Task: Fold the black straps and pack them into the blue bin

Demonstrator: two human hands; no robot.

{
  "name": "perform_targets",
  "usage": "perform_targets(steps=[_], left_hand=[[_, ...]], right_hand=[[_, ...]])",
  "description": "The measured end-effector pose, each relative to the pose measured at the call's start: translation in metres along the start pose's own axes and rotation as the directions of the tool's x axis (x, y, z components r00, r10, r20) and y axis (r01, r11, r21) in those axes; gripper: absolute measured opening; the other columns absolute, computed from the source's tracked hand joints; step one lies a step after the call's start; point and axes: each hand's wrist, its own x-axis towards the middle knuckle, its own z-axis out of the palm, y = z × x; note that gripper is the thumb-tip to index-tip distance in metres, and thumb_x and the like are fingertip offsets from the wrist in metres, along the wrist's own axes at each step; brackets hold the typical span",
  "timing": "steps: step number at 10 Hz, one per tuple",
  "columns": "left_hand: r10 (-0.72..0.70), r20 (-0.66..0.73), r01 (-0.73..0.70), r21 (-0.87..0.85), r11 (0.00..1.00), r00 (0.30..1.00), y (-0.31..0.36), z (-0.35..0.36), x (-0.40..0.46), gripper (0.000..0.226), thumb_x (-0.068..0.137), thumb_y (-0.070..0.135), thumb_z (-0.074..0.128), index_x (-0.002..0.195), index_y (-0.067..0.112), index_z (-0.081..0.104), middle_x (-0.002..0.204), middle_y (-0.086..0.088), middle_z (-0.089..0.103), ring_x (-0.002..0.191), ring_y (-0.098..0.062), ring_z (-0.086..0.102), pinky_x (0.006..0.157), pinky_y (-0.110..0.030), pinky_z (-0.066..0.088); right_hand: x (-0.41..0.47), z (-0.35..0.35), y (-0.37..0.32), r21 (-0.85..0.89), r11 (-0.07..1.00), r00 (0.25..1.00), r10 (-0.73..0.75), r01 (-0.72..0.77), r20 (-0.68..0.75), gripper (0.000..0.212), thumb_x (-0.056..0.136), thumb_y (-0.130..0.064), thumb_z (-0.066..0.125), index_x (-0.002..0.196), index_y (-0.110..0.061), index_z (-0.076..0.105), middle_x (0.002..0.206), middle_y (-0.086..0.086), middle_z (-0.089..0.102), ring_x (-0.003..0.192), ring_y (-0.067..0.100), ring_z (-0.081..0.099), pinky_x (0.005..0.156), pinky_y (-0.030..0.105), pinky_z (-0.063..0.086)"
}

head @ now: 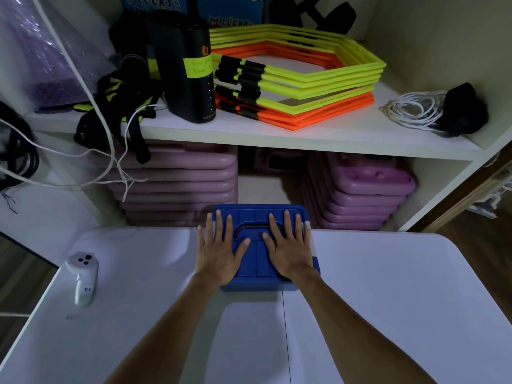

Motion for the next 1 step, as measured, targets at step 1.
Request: perform_targets(steps=[1], left_hand=[[0.026, -0.013, -0.027, -0.092, 0.995, 1.0, -0.0066, -0.0023, -0.0112, 0.081, 0.083, 0.07, -0.008, 0.145, 0.021, -0.021, 0.155, -0.008, -0.027, 0.142, -0.026, -0.026, 0.116, -0.051, -0.009]], right_hand=[[-0.0117, -0.0143, 0.0024, 0.242, 0.97, 0.996, -0.029, 0.007, 0.088, 0.065, 0.099, -0.06, 0.013, 0.153, -0.035, -0.014, 0.162, 0.007, -0.022, 0.146, 0.028, -0.025, 0.118, 0.046, -0.015]])
